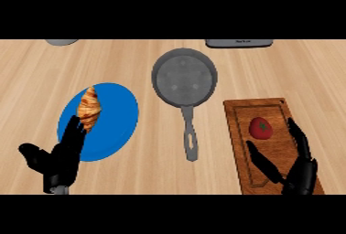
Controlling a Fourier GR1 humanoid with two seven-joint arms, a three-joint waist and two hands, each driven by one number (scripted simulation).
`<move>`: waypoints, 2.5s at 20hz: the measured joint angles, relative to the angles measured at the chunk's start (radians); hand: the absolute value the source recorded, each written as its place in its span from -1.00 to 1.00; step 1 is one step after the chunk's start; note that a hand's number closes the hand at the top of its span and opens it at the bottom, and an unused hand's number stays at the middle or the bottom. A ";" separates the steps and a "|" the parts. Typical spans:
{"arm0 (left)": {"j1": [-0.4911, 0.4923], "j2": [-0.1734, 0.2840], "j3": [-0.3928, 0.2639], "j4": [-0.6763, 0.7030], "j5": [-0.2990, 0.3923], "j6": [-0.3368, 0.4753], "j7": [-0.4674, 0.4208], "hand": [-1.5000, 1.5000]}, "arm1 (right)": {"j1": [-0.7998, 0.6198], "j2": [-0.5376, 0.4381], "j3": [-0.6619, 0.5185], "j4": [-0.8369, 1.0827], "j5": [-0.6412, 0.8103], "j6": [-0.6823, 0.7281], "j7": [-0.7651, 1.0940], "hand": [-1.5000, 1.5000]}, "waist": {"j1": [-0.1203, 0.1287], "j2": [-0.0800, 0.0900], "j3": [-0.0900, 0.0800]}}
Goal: Pick the tomato from the cutting board and place it in the pan
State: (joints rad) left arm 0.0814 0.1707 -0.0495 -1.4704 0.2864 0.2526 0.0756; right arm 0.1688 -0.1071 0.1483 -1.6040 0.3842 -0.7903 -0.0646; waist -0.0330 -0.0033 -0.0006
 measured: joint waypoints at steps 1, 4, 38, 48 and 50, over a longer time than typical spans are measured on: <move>-0.002 -0.005 -0.003 0.002 -0.001 0.001 0.002 0.00 | 0.019 0.019 0.015 -0.003 0.058 -0.041 0.030 -1.00 | 0.005 0.000 0.000; -0.004 -0.025 -0.023 -0.006 -0.012 0.014 0.010 0.00 | 0.029 0.057 0.025 -0.013 0.246 -0.097 0.176 -1.00 | 0.019 0.001 0.000; -0.015 -0.054 -0.018 0.012 -0.042 -0.002 0.051 0.00 | -0.491 -0.071 -0.209 0.179 0.386 1.110 1.034 -1.00 | 0.036 0.002 0.002; -0.017 -0.069 0.016 0.040 -0.044 -0.047 0.021 0.00 | -0.447 -0.073 -0.208 0.211 0.436 1.037 0.959 -1.00 | 0.036 0.001 0.003; -0.019 -0.074 0.013 0.029 -0.054 -0.036 0.038 0.00 | -0.432 -0.071 -0.206 0.227 0.453 0.998 0.934 -1.00 | 0.036 0.001 0.003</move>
State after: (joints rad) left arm 0.0622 0.0967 -0.0363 -1.4417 0.2321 0.2164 0.1138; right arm -0.2632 -0.1783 -0.0580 -1.3770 0.8376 0.2075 0.8692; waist 0.0026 -0.0020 0.0023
